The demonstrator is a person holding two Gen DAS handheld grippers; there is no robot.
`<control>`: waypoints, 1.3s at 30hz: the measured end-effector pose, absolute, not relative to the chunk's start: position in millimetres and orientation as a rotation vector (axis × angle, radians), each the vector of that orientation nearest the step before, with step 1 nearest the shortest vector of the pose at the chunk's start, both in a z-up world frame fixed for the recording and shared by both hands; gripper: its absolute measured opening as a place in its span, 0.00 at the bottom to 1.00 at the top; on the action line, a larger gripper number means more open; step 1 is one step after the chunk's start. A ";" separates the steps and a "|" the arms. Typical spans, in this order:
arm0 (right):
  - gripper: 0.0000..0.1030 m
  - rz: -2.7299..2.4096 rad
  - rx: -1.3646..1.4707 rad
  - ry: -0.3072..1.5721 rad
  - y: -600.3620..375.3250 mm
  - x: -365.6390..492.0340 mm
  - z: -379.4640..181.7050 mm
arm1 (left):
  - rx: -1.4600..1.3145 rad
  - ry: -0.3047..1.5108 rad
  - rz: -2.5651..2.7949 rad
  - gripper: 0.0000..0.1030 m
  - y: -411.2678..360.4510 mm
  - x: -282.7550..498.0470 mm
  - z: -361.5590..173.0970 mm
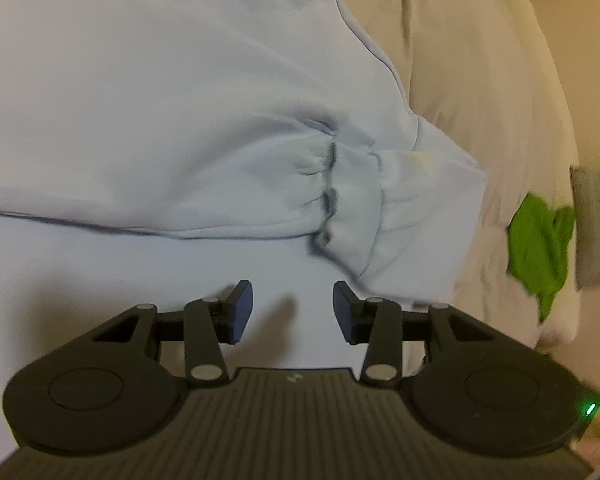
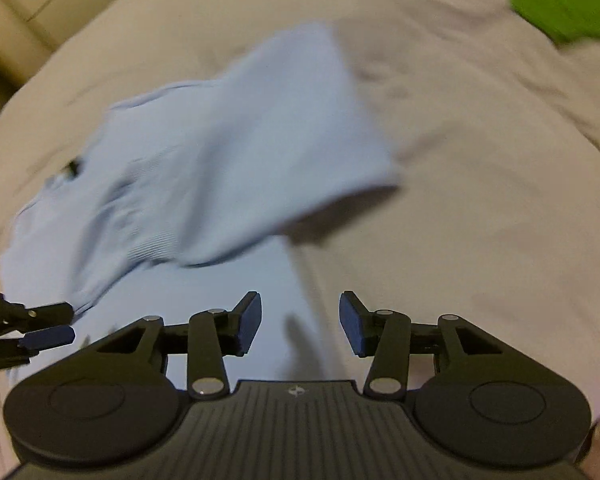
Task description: Fold clothes
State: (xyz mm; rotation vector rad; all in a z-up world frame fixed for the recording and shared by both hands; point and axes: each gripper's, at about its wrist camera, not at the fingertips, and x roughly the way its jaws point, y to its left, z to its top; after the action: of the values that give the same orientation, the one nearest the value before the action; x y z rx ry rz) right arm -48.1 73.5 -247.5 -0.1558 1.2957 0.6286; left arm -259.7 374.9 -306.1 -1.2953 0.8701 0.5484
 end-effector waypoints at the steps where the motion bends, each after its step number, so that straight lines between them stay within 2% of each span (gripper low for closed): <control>1: 0.45 0.603 -0.146 1.300 68.4 -38.5 -251.2 | -1.325 0.857 0.554 0.38 375.5 -251.7 -312.5; 9: 0.49 0.561 -0.121 1.327 52.3 13.6 -259.8 | -1.534 0.682 0.626 0.40 374.5 -223.6 -348.0; 11: 0.49 0.577 -0.126 1.331 54.9 22.5 -260.5 | -1.528 0.694 0.638 0.35 372.6 -213.6 -350.9; 13: 0.49 0.599 -0.146 1.329 59.5 28.2 -261.1 | -1.497 0.702 0.633 0.15 370.4 -204.2 -344.8; 15: 0.49 0.620 -0.181 1.324 64.3 31.6 -260.5 | -1.428 0.673 0.615 0.05 369.8 -204.2 -322.8; 22: 0.49 0.714 -0.265 1.327 91.0 33.8 -246.9 | -1.103 0.519 0.707 0.05 390.1 -274.6 -215.6; 26: 0.51 0.816 -0.300 1.297 120.4 17.9 -233.0 | -0.966 0.548 0.863 0.05 402.6 -336.6 -194.0; 31: 0.54 0.914 -0.359 1.248 150.2 -9.0 -228.8 | -1.035 0.694 1.009 0.05 421.2 -381.9 -246.7; 38: 0.54 0.946 -0.417 1.240 162.1 -35.9 -229.0 | -1.119 0.719 1.017 0.10 423.4 -401.6 -282.0; 39: 0.55 0.943 -0.418 1.241 160.8 -38.3 -227.3 | -1.129 0.724 1.009 0.13 429.4 -393.8 -282.2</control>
State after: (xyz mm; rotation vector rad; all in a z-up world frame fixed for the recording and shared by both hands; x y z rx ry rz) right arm -38.3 160.8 -227.3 -0.4177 1.2408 0.9432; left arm -393.8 429.4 -282.2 -1.1288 0.7244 1.0085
